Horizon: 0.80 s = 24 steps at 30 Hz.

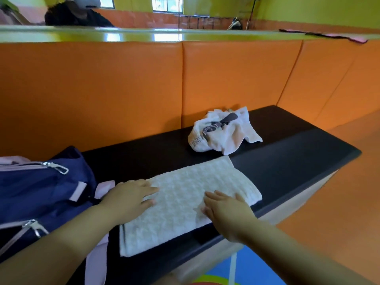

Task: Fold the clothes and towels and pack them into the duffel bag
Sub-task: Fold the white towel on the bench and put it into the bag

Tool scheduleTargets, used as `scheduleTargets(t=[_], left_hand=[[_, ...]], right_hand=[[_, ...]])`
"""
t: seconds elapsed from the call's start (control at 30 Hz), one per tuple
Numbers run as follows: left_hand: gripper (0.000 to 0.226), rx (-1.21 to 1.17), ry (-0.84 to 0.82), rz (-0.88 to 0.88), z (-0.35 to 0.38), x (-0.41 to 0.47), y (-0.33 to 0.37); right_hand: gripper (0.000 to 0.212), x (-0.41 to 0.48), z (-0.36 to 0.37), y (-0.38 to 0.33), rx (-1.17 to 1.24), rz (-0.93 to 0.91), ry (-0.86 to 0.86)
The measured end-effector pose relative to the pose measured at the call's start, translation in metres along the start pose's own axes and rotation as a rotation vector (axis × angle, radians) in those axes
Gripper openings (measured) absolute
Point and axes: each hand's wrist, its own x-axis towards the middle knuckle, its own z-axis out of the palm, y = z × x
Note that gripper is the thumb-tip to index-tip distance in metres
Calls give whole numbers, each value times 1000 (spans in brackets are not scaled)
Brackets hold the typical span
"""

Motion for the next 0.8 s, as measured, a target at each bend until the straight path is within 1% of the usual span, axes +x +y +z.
scheduleTargets(t=[0.07, 0.17, 0.27, 0.33, 0.37, 0.43, 0.47, 0.5, 0.57, 0.63, 0.67, 0.7, 0.73, 0.8], left_hand=[[47, 39, -5, 12, -1, -15, 4], [48, -7, 7, 37, -3, -37, 11], [47, -78, -6, 64, 0, -54, 19], [49, -176, -35, 79, 4, -62, 24], [54, -202, -41, 96, 7, -64, 25], [77, -216, -16, 162, 14, -70, 25], [85, -219, 12, 176, 17, -73, 23], [82, -221, 40, 178, 20, -76, 20], [57, -200, 111, 214, 23, -82, 16], [33, -140, 183, 336, 23, -86, 15], [27, -102, 191, 388, 23, -87, 14], [26, -63, 175, 427, 23, -88, 13], [28, -34, 176, 461, 25, -89, 12], [34, 2, 135, 447, 27, -95, 9]], right_hand=[[53, 7, 0, 4, 19, 43, -48], [55, 15, 3, 10, -23, 81, -61], [52, 18, 3, 12, -51, 139, -7], [52, 16, 1, 11, -66, 161, 49], [52, 14, 2, 10, -84, 164, 74], [54, 5, 6, 7, -127, 144, 131], [52, -1, 10, 5, -125, 106, 181], [50, -9, 15, 2, -115, 44, 241], [50, -28, 25, -2, -145, -153, 350], [65, -41, 39, -2, -277, -362, 369], [70, -46, 47, -2, -332, -439, 337], [72, -50, 55, -2, -357, -486, 317], [73, -54, 59, -4, -370, -494, 299], [73, -55, 67, -8, -394, -439, 285]])
